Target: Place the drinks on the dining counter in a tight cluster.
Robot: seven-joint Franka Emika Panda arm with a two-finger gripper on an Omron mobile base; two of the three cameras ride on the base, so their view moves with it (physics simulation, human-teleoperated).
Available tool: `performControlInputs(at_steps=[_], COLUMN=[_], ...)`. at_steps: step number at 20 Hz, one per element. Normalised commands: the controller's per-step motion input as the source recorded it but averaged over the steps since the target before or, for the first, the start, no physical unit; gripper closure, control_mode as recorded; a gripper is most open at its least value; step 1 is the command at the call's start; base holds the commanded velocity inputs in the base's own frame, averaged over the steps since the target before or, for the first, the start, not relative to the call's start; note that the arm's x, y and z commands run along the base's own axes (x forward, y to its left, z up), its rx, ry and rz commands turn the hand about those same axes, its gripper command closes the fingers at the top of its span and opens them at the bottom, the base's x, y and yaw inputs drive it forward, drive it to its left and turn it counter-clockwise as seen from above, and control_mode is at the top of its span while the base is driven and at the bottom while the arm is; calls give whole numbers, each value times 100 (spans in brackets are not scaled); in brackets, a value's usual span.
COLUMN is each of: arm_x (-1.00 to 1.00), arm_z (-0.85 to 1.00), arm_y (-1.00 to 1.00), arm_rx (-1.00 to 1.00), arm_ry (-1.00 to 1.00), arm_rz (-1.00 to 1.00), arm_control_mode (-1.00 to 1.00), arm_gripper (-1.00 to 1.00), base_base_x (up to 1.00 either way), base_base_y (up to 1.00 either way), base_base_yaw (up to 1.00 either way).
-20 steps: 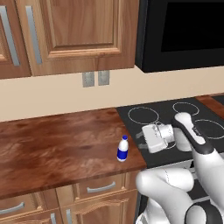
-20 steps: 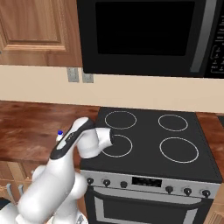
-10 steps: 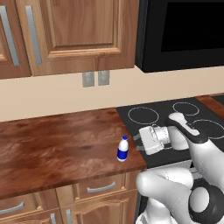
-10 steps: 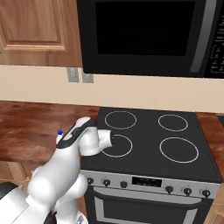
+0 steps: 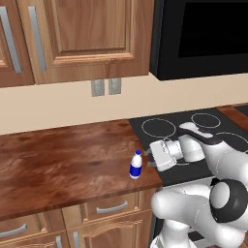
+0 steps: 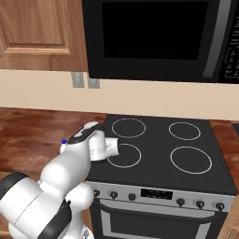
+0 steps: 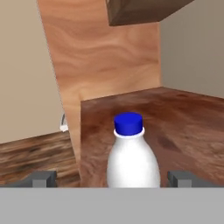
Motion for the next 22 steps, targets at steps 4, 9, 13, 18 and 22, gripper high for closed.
performControlInputs(at_steps=[4, 9, 13, 18, 22], arm_x=[20, 18, 9, -2, -3], arm_z=[-13, -14, -11, -5, 0], arm_y=[5, 1, 1, 8, 16], arm_rx=[0, 0, 0, 0, 0], arm_ry=[0, 0, 0, 0, 0], arm_rz=[4, 4, 5, 6, 4], arm_control_mode=[-100, -100, -100, -100, -100], arm_gripper=[-100, -100, -100, -100, -100], base_base_x=[0, 0, 0, 0, 0], base_base_y=[0, 0, 0, 0, 0], base_base_yaw=[0, 0, 0, 0, 0])
